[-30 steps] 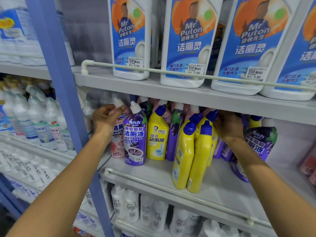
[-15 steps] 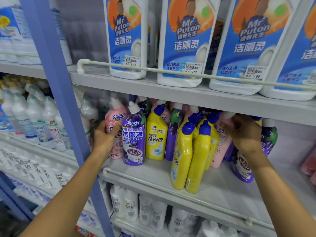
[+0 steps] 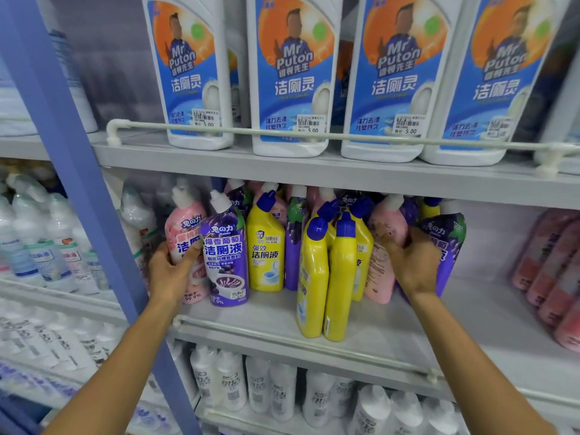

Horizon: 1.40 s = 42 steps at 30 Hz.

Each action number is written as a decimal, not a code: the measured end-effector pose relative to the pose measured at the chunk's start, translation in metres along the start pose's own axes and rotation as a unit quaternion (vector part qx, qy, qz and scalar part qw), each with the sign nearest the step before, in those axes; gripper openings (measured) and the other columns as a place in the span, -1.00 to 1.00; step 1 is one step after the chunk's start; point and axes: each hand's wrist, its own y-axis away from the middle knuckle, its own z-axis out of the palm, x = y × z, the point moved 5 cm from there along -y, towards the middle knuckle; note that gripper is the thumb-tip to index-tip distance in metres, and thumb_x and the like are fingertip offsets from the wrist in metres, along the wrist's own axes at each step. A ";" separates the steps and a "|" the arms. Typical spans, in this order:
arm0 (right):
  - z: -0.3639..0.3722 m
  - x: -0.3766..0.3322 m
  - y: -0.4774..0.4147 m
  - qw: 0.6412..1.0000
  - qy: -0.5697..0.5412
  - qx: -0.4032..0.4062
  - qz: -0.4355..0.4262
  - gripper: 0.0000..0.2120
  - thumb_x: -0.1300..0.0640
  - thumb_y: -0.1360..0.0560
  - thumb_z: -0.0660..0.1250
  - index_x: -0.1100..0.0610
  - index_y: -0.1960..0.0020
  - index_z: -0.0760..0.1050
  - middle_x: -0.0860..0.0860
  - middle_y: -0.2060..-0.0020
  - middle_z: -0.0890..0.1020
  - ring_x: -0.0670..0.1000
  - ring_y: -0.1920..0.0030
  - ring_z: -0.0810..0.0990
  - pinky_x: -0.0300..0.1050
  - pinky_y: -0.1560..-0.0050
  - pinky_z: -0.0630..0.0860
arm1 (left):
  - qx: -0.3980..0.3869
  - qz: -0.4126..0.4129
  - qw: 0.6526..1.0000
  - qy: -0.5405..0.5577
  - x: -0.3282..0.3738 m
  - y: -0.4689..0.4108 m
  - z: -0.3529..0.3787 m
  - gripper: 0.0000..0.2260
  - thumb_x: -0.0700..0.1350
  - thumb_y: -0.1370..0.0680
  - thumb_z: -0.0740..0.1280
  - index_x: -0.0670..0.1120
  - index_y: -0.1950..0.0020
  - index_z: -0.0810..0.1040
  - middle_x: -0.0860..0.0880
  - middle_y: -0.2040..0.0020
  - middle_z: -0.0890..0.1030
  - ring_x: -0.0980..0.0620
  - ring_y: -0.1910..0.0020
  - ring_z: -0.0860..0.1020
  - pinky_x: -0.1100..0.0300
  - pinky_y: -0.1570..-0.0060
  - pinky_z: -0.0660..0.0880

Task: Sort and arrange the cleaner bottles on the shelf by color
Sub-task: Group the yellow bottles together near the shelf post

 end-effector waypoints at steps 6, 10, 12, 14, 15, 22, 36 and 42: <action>-0.015 0.003 0.027 0.996 -0.016 0.008 0.084 -0.60 -0.17 -0.46 0.51 0.07 -0.14 0.56 -0.01 0.11 0.63 0.07 0.11 0.58 -0.05 0.07 0.49 | 0.002 -0.024 1.000 0.019 -0.012 0.010 -0.004 -0.65 0.15 -0.49 0.53 0.03 -0.15 0.55 -0.05 -0.06 0.71 -0.10 -0.03 0.70 -0.09 -0.03 0.65; 0.004 0.013 0.043 0.980 -0.118 -0.016 0.159 -0.43 -0.22 -0.38 0.55 0.08 -0.24 0.55 0.03 -0.06 0.71 0.08 -0.03 0.68 0.15 -0.11 0.65 | -0.018 -0.020 0.999 0.035 -0.008 0.015 -0.006 -0.71 0.04 -0.52 0.53 0.00 -0.15 0.56 -0.06 -0.07 0.72 -0.12 -0.04 0.71 -0.04 0.02 0.64; 0.003 0.008 0.045 0.979 -0.126 -0.004 0.163 -0.52 -0.08 -0.43 0.57 0.13 -0.24 0.58 0.08 -0.05 0.71 0.12 -0.02 0.69 0.20 -0.11 0.65 | -0.019 -0.010 0.999 0.046 -0.003 0.021 -0.006 -0.74 -0.03 -0.53 0.52 -0.02 -0.15 0.55 -0.06 -0.06 0.72 -0.09 -0.01 0.71 0.01 0.06 0.65; -0.001 0.005 0.048 0.976 -0.139 0.008 0.166 -0.58 0.01 -0.46 0.56 0.18 -0.22 0.59 0.10 -0.03 0.71 0.11 0.01 0.68 0.19 -0.11 0.65 | -0.015 0.003 0.998 0.066 0.002 0.026 -0.005 -0.72 -0.08 -0.55 0.50 -0.08 -0.19 0.53 0.00 -0.02 0.70 0.02 0.04 0.70 0.19 0.24 0.63; -0.004 0.003 0.050 0.976 -0.146 0.013 0.161 -0.61 0.03 -0.46 0.56 0.18 -0.21 0.59 0.09 -0.01 0.71 0.10 0.03 0.68 0.17 -0.10 0.65 | -0.012 0.014 0.997 0.078 0.006 0.029 -0.004 -0.72 -0.11 -0.56 0.49 -0.09 -0.20 0.51 0.03 -0.01 0.69 0.09 0.08 0.70 0.27 0.31 0.60; -0.036 -0.026 0.068 0.974 -0.201 0.019 0.104 -0.71 0.09 -0.47 0.56 0.16 -0.14 0.62 0.07 0.04 0.74 0.07 0.07 0.73 0.03 0.04 0.67 | 0.006 0.077 0.993 0.093 0.025 0.032 -0.010 -0.72 -0.08 -0.56 0.50 -0.02 -0.21 0.53 -0.04 -0.13 0.69 0.06 -0.05 0.69 0.11 0.04 0.66; -0.081 -0.063 0.118 0.965 -0.249 -0.002 0.086 -0.74 0.04 -0.49 0.51 0.11 -0.12 0.62 -0.04 0.08 0.76 -0.11 0.09 0.73 -0.25 0.15 0.63 | -0.071 0.109 0.982 0.135 0.058 0.106 -0.028 -0.69 -0.12 -0.57 0.45 -0.03 -0.30 0.56 0.06 -0.16 0.71 0.04 -0.19 0.67 0.14 -0.11 0.65; -0.110 -0.049 0.112 0.962 -0.256 -0.014 0.087 -0.75 0.01 -0.45 0.51 0.02 -0.10 0.63 -0.09 0.05 0.76 -0.08 0.04 0.74 -0.20 0.08 0.63 | -0.164 0.062 0.971 0.164 0.075 0.172 0.027 -0.65 -0.17 -0.51 0.43 -0.05 -0.29 0.57 0.09 -0.11 0.73 0.10 -0.09 0.70 0.30 0.07 0.64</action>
